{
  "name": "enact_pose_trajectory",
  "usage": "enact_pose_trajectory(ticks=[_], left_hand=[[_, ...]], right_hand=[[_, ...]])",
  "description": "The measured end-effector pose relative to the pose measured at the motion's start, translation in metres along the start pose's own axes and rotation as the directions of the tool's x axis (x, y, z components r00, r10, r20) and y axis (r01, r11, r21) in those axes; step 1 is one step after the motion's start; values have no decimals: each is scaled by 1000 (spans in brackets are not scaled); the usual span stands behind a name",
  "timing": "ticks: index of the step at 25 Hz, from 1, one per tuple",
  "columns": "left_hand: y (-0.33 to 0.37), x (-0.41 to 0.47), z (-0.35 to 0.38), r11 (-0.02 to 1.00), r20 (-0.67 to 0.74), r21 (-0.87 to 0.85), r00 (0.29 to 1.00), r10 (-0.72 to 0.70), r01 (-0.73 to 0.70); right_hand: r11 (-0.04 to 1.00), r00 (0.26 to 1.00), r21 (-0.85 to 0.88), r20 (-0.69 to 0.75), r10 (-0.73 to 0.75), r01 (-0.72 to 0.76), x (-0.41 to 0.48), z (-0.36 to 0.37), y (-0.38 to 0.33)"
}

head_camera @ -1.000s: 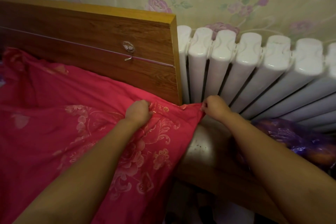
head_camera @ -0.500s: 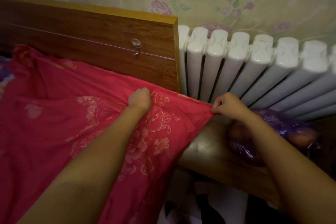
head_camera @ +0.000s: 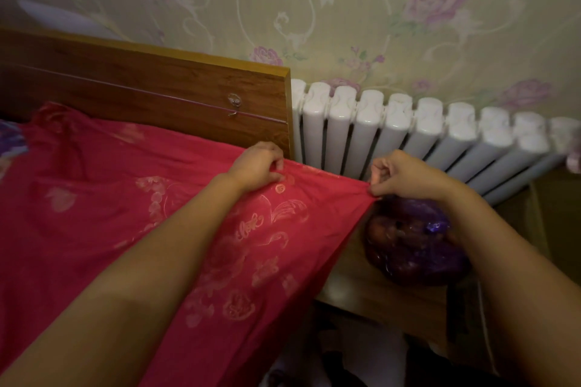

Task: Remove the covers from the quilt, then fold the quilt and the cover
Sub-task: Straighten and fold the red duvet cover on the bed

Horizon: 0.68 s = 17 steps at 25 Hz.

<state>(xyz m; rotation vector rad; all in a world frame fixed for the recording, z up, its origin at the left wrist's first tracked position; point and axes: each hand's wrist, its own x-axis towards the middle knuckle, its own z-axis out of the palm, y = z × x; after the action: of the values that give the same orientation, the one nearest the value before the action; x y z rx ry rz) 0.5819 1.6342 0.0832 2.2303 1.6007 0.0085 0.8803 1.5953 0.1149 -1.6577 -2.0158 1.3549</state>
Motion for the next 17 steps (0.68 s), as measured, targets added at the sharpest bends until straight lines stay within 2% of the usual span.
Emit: enact_pose_trajectory(ticks=[1,3,5,7,10,13,15,16,17], left_hand=[[6,2,-5,1000,-6,9,1000,-9,9],[16,8,-14,998,-165,26,985,-49,54],[24,16,-19,995,-356,31,931,-79,97],[29,21,-15,990,-458,-8,879,-131,144],[31,26,-5,967,-472,-106,844,-254,232],[39,20,1,932,-497,-177,788,-363,317],[61,8,9,896,-537,-368,729,-424,250],[77,1,17,828,-486,-529,734,-475,185],[94,-10,27,678,-340,-715,765,-548,168]], right_hand=[[1000,1000,9,-7,-4,4,2,-7,0],[1000,999,21,-40,-1,2,7,-20,-1],[1000,990,10,-141,11,-10,16,-30,-3],[1000,974,10,-226,9,-7,24,-36,-4],[982,976,186,-210,62,-22,36,-37,-8],[840,974,523,-72,214,-146,46,-37,-14],[800,970,569,-11,242,-193,48,-38,-18],[796,969,570,0,246,-203,49,-38,-18],[795,967,569,4,254,-211,48,-37,-18]])
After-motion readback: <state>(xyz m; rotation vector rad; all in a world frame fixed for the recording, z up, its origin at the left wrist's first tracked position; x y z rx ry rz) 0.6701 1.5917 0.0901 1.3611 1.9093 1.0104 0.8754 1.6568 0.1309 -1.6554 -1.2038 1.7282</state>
